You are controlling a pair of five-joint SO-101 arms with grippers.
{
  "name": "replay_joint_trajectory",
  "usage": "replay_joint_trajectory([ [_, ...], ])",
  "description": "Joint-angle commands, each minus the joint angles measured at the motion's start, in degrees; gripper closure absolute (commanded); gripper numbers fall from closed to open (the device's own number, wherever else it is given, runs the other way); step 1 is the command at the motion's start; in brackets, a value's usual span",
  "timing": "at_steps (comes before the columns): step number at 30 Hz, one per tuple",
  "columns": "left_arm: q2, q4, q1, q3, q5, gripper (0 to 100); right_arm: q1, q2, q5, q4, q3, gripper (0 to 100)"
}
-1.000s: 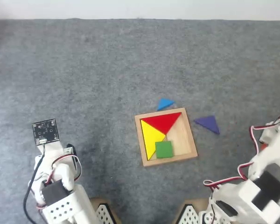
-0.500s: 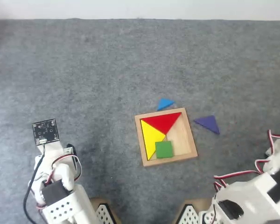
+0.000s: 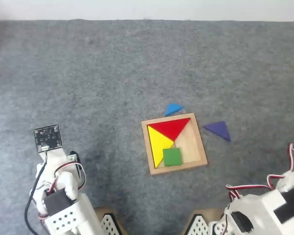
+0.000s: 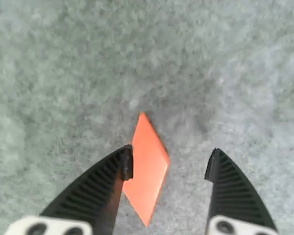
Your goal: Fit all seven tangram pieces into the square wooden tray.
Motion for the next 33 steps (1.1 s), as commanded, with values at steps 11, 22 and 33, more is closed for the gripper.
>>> replay_joint_trajectory([
  [11,-1.05,0.26,-0.35,-0.22,0.44,83,-2.86,-3.47,2.11,-3.65,5.89,75.3],
  [22,-1.05,0.26,-0.35,-0.22,0.44,83,-8.40,-3.56,5.80,-3.30,7.21,82.4],
  [33,-1.05,0.26,-0.35,-0.22,0.44,83,-9.80,-12.26,5.89,-1.01,6.86,90.1],
])
